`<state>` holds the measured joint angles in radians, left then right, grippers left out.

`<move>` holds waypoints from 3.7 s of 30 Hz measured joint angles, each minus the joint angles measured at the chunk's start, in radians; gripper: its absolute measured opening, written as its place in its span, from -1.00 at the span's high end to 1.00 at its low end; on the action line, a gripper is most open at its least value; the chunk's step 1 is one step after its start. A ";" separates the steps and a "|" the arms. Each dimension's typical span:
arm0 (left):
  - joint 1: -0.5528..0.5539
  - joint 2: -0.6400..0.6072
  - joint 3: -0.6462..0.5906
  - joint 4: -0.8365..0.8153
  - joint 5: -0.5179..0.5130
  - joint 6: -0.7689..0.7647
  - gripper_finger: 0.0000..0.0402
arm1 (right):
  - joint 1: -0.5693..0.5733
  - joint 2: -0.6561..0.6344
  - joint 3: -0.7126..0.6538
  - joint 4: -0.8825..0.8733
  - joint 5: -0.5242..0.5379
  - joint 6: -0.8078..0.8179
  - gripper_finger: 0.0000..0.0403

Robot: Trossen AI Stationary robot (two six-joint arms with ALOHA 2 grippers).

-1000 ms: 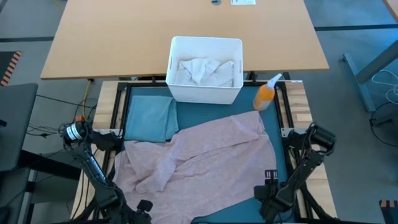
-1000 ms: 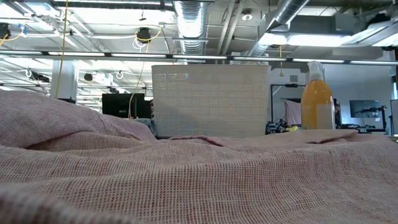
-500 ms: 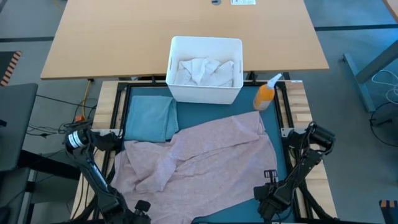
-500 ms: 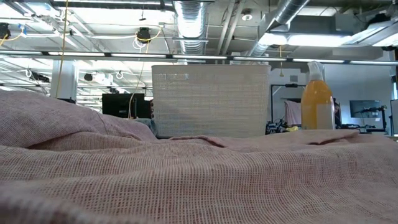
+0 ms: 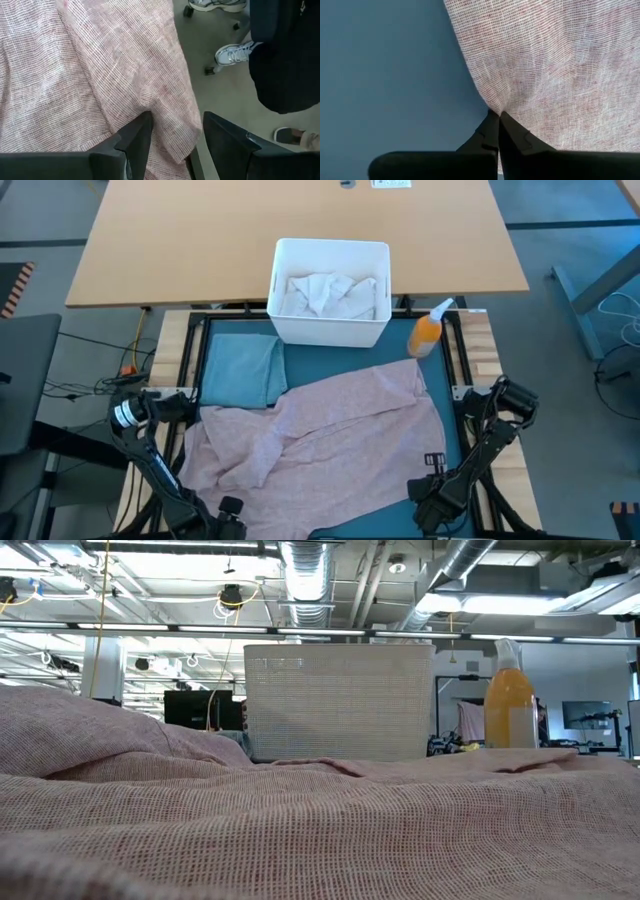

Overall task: Fold Laundry from Bin
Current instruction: Fold the pink shirt

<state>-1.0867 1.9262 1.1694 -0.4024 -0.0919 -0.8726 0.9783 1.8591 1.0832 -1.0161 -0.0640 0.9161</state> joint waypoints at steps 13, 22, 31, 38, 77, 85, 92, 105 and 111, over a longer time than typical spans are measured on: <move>0.003 0.001 -0.004 -0.072 -0.015 -0.058 0.98 | 0.003 -0.030 -0.002 -0.003 0.010 0.067 0.91; 0.001 -0.138 -0.006 0.029 -0.040 0.065 1.00 | 0.003 -0.214 -0.005 -0.049 0.068 0.190 0.92; -0.023 -0.277 -0.007 0.079 -0.048 0.156 1.00 | 0.024 -0.337 -0.003 -0.110 0.079 0.205 0.92; -0.028 -0.358 -0.007 0.028 -0.073 0.109 1.00 | 0.006 -0.408 -0.002 -0.170 0.150 0.276 0.92; 0.110 -0.489 -0.118 -0.751 -0.017 -0.299 1.00 | -0.979 -0.215 0.000 -0.296 0.386 -0.363 0.56; 0.159 -0.489 -0.119 -0.751 0.005 -0.238 1.00 | -0.997 -0.303 0.042 -0.349 0.400 -0.305 0.13; 0.167 -0.489 -0.119 -0.748 0.009 -0.219 1.00 | -0.713 -0.433 -0.090 -0.118 0.308 -0.053 0.17; 0.202 -0.489 -0.119 -0.763 -0.007 -0.188 1.00 | -0.610 -0.350 -0.319 0.185 0.312 0.108 0.87; 0.201 -0.489 -0.119 -0.752 -0.001 -0.212 0.99 | -0.619 -0.373 -0.263 0.134 0.301 0.038 0.85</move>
<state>-0.8852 1.4368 1.0508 -1.1543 -0.0933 -1.0844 0.3592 1.4859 0.8202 -0.8816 0.2367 0.9539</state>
